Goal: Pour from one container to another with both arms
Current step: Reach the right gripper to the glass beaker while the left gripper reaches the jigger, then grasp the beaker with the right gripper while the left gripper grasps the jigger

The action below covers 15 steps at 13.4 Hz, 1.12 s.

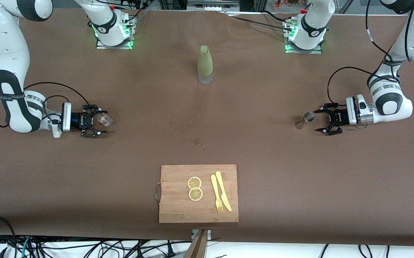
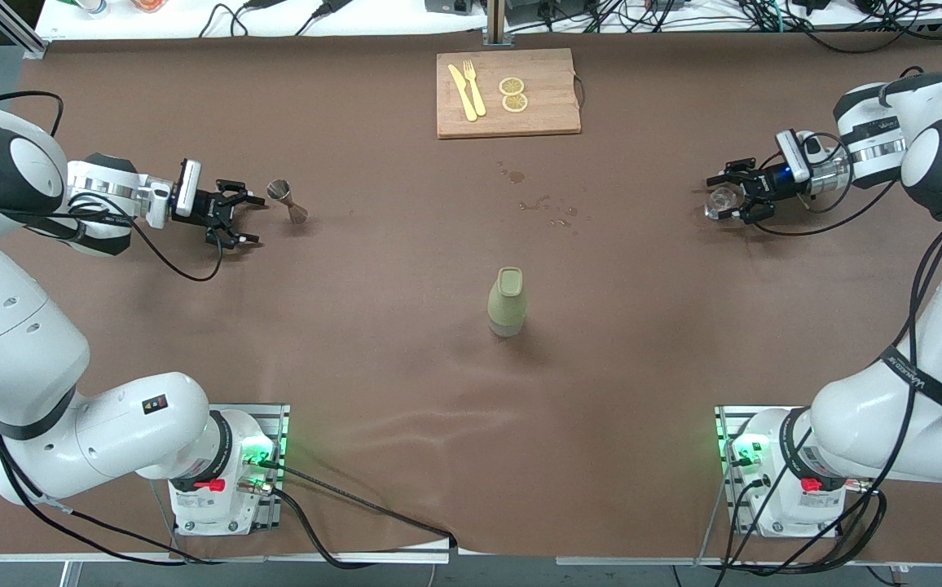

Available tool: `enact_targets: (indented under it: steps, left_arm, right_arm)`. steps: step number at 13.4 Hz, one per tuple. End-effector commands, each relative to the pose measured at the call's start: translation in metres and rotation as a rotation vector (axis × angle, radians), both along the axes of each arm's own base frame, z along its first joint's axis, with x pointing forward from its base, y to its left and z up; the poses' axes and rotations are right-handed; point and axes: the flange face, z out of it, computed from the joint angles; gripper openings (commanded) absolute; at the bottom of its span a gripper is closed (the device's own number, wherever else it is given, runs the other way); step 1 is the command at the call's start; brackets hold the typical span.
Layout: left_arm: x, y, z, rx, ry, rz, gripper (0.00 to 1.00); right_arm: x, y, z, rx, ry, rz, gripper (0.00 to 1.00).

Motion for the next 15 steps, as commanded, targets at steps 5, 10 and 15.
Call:
enact_targets:
  steps: [5, 10, 15]
  left_arm:
    - [0.015, -0.008, 0.010, -0.142, -0.204, -0.063, 0.99]
    - [0.032, -0.060, 0.008, -0.227, -0.240, -0.055, 0.99]
    - [0.033, -0.070, 0.005, -0.213, -0.237, -0.049, 0.99]
  right_arm:
    - [-0.002, 0.026, -0.018, 0.039, 0.019, 0.056, 0.98]
    - [-0.004, 0.031, -0.021, 0.061, -0.012, 0.074, 0.63]
    - [-0.006, 0.035, -0.016, 0.104, 0.002, 0.082, 0.13]
